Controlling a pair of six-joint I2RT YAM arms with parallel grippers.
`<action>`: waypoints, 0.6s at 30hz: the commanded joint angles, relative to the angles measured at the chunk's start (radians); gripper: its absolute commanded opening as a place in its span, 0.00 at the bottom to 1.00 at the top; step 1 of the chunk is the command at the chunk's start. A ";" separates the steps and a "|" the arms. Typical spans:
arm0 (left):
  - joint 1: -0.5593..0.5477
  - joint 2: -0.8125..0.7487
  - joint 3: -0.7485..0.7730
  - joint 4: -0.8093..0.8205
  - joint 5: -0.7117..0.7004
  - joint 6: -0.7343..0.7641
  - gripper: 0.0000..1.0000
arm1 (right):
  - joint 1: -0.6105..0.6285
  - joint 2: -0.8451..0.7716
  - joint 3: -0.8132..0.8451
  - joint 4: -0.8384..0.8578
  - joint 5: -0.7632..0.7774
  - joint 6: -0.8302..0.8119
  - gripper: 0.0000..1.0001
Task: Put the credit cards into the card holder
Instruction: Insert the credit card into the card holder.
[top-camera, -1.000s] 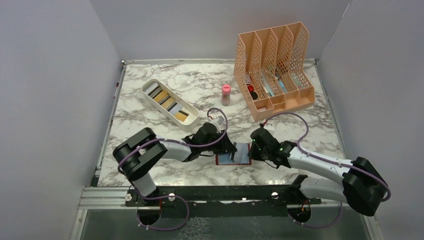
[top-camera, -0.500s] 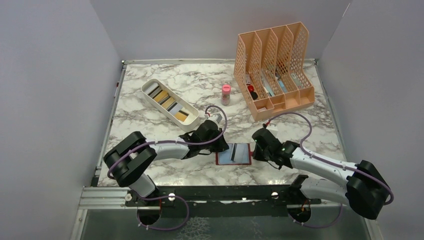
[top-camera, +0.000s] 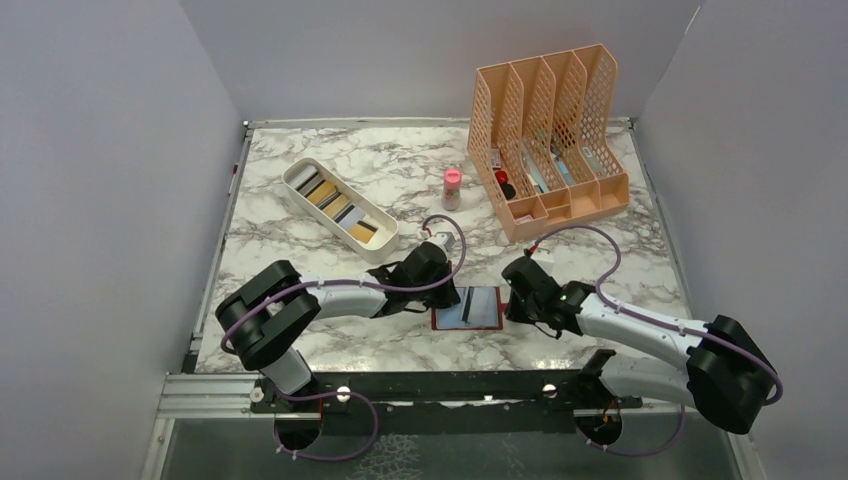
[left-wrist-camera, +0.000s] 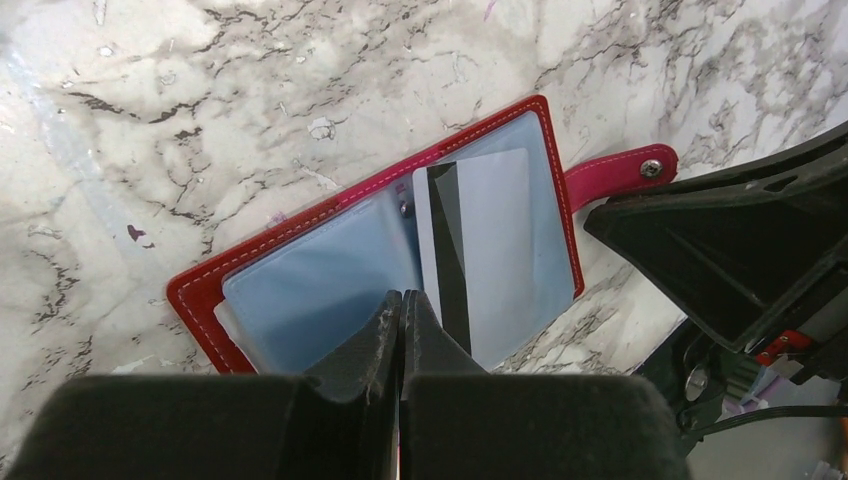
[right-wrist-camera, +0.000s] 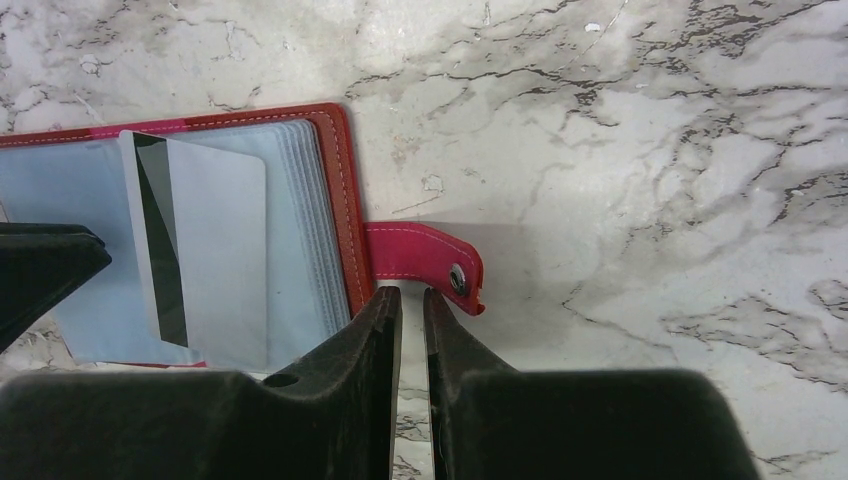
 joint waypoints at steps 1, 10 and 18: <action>-0.010 0.016 0.019 -0.012 -0.005 0.017 0.01 | 0.001 -0.004 0.002 0.004 0.028 0.005 0.19; -0.027 0.036 0.033 -0.036 -0.024 0.025 0.01 | 0.001 -0.005 0.000 0.011 0.021 0.004 0.19; -0.069 0.067 0.047 0.020 0.021 -0.010 0.00 | 0.001 0.003 -0.010 0.033 -0.001 0.007 0.19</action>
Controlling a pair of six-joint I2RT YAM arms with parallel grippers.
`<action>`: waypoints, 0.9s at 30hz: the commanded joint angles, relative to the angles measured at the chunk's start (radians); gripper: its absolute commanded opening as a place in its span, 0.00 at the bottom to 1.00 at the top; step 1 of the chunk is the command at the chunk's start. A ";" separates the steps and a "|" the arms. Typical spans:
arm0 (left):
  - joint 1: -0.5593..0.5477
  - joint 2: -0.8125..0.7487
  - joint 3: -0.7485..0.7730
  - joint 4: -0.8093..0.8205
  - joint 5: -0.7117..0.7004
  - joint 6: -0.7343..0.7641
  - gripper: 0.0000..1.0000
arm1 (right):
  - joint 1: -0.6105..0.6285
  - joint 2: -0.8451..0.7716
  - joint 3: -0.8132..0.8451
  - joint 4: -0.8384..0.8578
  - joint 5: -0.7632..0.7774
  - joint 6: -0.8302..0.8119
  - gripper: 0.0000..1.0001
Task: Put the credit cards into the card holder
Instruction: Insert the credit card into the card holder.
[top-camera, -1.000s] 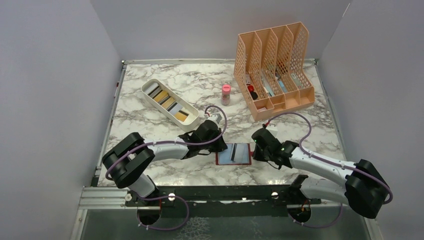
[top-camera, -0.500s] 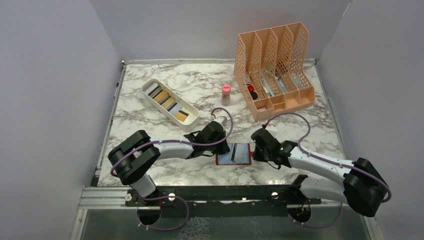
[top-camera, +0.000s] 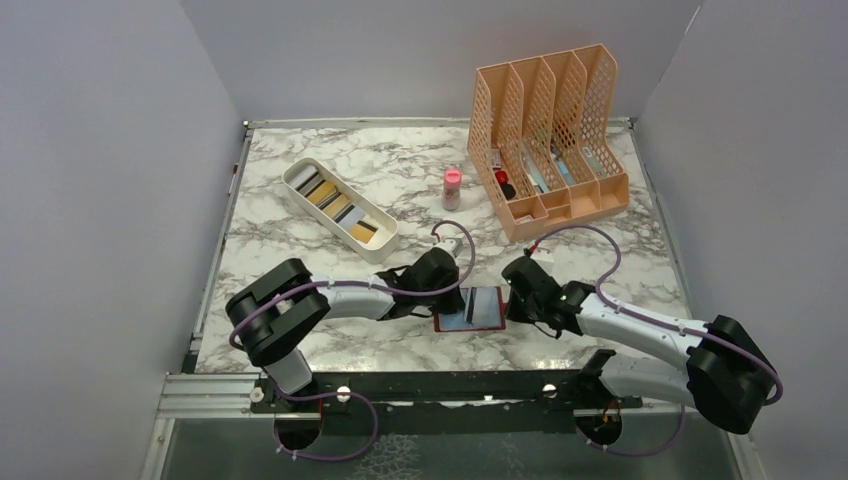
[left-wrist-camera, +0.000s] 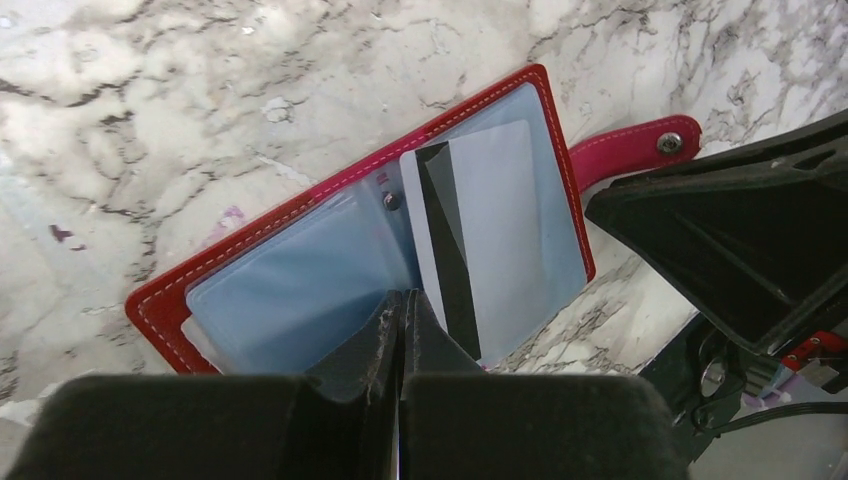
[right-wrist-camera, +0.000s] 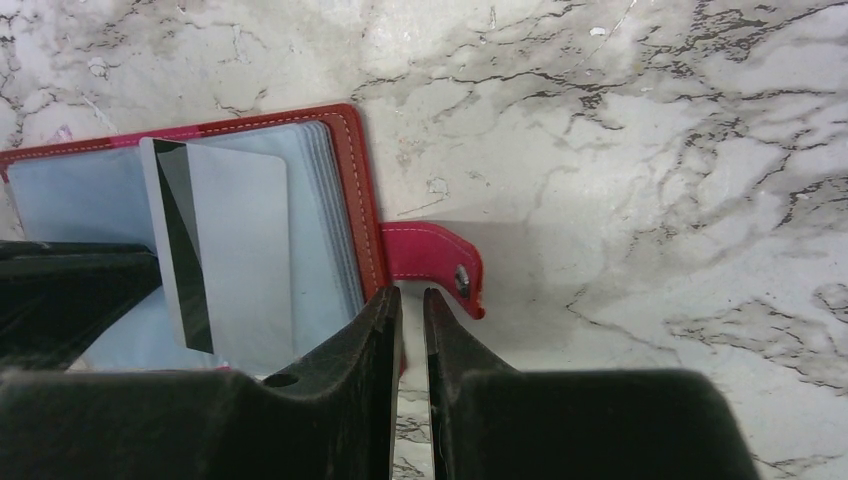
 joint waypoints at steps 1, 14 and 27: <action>-0.034 0.025 0.028 0.040 0.036 -0.021 0.00 | 0.001 0.004 -0.013 0.028 -0.003 0.007 0.19; -0.082 0.057 0.055 0.104 0.064 -0.064 0.00 | 0.001 0.026 -0.040 0.079 -0.059 0.024 0.18; -0.084 -0.053 0.047 -0.009 -0.040 0.006 0.12 | 0.001 -0.061 0.021 -0.033 0.001 -0.004 0.23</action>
